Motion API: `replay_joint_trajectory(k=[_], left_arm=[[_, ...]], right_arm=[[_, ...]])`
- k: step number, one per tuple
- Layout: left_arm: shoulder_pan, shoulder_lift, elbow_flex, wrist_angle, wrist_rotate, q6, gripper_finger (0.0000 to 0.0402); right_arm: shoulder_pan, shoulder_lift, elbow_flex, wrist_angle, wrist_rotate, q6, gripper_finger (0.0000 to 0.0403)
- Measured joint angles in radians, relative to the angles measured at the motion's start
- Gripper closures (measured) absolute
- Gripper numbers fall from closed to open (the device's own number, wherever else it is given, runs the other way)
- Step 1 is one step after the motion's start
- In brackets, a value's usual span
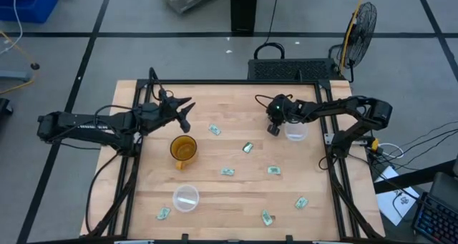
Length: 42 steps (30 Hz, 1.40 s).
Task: Pick and place Stevia / Truvia into bins
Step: Put the stevia packet into the top transparent container
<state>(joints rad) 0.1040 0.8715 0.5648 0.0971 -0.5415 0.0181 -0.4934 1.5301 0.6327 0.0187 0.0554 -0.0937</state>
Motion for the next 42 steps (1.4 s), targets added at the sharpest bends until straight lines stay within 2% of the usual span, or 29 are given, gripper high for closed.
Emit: replay_joint_trajectory(k=[4,8,12,16,19,22,28,42], left_arm=[[0.000,0.000,0.000,-0.010,0.000,-0.018,0.0284],[0.000,0.000,0.000,-0.039,0.001,-0.055,0.0284],[0.000,0.000,0.000,-0.072,0.002,-0.090,0.0284],[0.000,0.000,0.000,-0.089,0.002,-0.128,0.0284],[0.000,0.000,0.000,-0.114,0.002,-0.162,0.0284],[0.000,0.000,0.000,-0.137,0.002,-0.200,0.0284],[-0.010,0.000,0.000,-0.167,0.002,-0.262,0.0284],[-0.021,0.000,0.000,-0.177,0.002,-0.262,0.0284]], right_arm=[[0.056,-0.052,0.008,-0.012,-0.001,0.011,0.0399],[0.123,-0.170,0.020,-0.109,0.023,0.084,0.0399],[0.205,-0.337,0.047,-0.343,0.125,0.201,0.0402],[0.281,-0.482,0.060,-0.593,0.179,0.413,0.0400],[0.324,-0.539,0.060,-0.744,0.180,0.559,0.0400],[0.353,-0.553,0.055,-0.837,0.204,0.631,0.0402],[0.356,-0.541,-0.038,-0.798,0.176,0.660,0.0400],[0.356,-0.524,-0.177,-0.590,0.179,0.634,0.0388]])
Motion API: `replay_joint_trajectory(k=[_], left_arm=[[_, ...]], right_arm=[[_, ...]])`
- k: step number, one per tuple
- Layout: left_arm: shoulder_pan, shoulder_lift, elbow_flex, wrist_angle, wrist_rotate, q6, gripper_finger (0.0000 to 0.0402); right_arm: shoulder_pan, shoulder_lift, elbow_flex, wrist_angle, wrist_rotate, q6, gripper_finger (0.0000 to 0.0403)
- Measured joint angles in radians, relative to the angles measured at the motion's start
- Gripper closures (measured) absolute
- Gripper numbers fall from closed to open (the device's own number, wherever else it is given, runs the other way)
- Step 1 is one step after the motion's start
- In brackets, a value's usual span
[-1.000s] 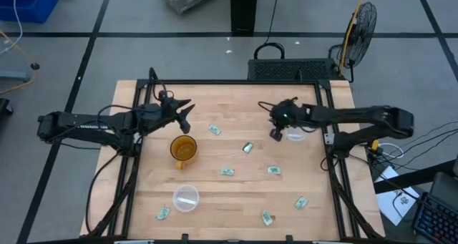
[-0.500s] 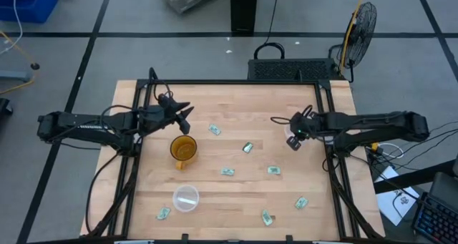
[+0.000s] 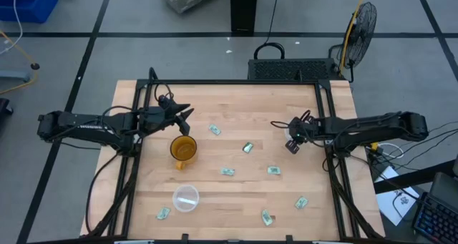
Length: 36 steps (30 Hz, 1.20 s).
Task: Pick and place Stevia / Truvia into bins
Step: Put the stevia packet into the top transparent container, then put the stevia packet into the bottom transparent container
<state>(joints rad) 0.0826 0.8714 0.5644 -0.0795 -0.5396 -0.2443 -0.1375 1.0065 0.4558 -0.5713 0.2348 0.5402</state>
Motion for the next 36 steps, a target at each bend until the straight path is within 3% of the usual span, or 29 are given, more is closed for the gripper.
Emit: replay_joint_trajectory(k=[11,17,23,26,30,36], left_arm=[[0.000,0.000,0.000,0.001,0.000,0.000,0.0284],[0.000,0.000,0.000,0.002,0.000,0.000,0.0284],[0.000,0.000,0.000,0.016,-0.002,0.000,0.0284],[0.000,0.000,0.000,0.037,0.017,-0.027,0.0284],[0.000,0.001,0.000,0.044,0.172,-0.084,0.0284],[0.032,0.103,0.018,0.198,0.273,-0.050,0.0284]], right_arm=[[0.000,0.000,-0.046,0.045,0.005,-0.089,0.0310],[0.000,0.000,0.042,0.034,0.001,-0.159,0.0286],[0.000,0.000,0.154,0.047,0.001,-0.222,0.0288],[0.000,-0.001,0.179,0.153,0.002,-0.290,0.0292],[0.000,0.006,0.179,0.369,0.001,-0.410,0.0293],[-0.019,0.008,0.179,0.630,-0.003,-0.618,0.0292]])
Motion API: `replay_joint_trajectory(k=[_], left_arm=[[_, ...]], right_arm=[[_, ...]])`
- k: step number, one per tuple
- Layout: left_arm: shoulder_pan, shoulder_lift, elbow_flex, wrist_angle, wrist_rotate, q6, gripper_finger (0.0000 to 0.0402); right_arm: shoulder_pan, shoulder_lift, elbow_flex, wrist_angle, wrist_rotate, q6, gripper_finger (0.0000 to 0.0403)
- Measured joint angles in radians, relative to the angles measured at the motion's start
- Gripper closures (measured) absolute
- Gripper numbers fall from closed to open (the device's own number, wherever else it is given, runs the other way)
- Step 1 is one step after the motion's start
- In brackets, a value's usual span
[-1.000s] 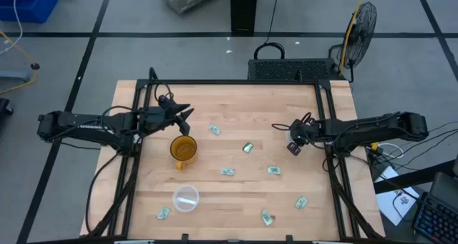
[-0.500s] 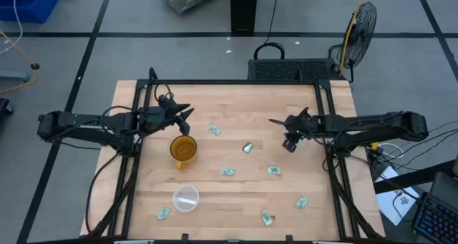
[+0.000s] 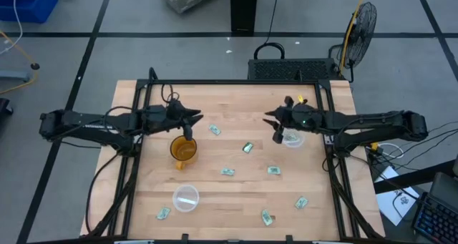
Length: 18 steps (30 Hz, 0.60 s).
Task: Pick and place Stevia / Truvia into bins
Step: Put the stevia packet into the bottom transparent container
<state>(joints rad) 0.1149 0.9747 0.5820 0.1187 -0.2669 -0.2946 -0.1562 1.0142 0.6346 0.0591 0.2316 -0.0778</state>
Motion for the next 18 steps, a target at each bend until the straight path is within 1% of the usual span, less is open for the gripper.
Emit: replay_joint_trajectory(k=[1,3,5,8,10,12,14,15,16,18], left_arm=[[0.017,0.029,0.024,0.005,0.020,0.010,0.0284],[0.057,0.093,0.092,-0.056,0.042,0.023,0.0284],[0.104,0.170,0.190,-0.173,0.055,0.046,0.0284],[0.177,0.297,0.344,-0.420,0.080,0.117,0.0284],[0.220,0.385,0.431,-0.563,0.161,0.188,0.0284],[0.251,0.465,0.497,-0.666,0.268,0.233,0.0284],[0.269,0.541,0.538,-0.690,0.352,0.243,0.0284],[0.273,0.576,0.550,-0.694,0.379,0.244,0.0284],[0.275,0.610,0.558,-0.696,0.396,0.244,0.0284],[0.276,0.676,0.567,-0.691,0.398,0.254,0.0284]], right_arm=[[-0.009,0.000,0.000,0.037,0.000,-0.017,0.0292],[-0.026,0.000,0.000,0.088,0.000,-0.015,0.0291],[-0.043,0.000,0.000,0.094,0.000,0.006,0.0291],[-0.063,0.000,0.000,0.046,0.000,0.031,0.0292],[-0.073,0.003,-0.003,0.017,0.000,0.044,0.0293],[-0.080,0.007,-0.025,0.036,0.000,0.046,0.0293],[-0.090,0.013,-0.051,0.081,-0.001,0.017,0.0293],[-0.097,0.018,-0.057,0.115,-0.001,-0.006,0.0293],[-0.105,0.021,-0.060,0.137,-0.001,-0.031,0.0293],[-0.125,0.021,-0.060,0.169,-0.001,-0.057,0.0293]])
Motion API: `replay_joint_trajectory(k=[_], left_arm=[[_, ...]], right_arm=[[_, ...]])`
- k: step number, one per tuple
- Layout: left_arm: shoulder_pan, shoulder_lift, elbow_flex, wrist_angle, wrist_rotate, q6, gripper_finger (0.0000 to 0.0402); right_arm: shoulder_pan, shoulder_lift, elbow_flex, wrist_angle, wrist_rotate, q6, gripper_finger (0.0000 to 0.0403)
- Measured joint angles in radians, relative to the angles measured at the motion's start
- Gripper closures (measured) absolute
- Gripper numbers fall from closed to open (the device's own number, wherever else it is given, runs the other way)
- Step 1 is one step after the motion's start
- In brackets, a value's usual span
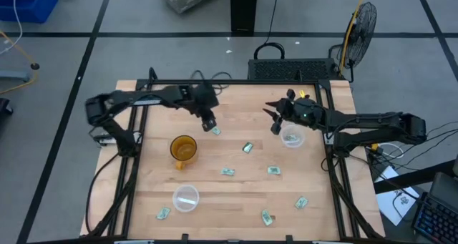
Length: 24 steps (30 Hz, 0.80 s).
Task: Pick and place Stevia / Truvia into bins
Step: Put the stevia packet into the bottom transparent container
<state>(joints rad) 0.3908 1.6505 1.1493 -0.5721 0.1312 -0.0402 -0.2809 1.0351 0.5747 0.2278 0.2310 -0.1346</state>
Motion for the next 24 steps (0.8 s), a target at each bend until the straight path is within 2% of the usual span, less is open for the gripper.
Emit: replay_joint_trajectory(k=[5,10,15,24], left_arm=[[-0.003,0.124,0.001,-0.005,0.001,0.021,0.0284],[-0.018,0.182,0.001,-0.001,-0.021,0.011,0.0284],[-0.020,0.196,0.001,0.005,-0.121,0.002,0.0284],[-0.021,0.198,-0.001,0.008,-0.122,-0.033,0.0284]], right_arm=[[-0.030,0.000,0.000,0.005,0.000,0.018,0.0293],[-0.040,0.000,0.000,-0.001,0.000,0.017,0.0294],[-0.039,0.000,0.000,-0.015,0.000,0.044,0.0294],[-0.038,0.000,-0.001,-0.070,-0.001,0.097,0.0295]])
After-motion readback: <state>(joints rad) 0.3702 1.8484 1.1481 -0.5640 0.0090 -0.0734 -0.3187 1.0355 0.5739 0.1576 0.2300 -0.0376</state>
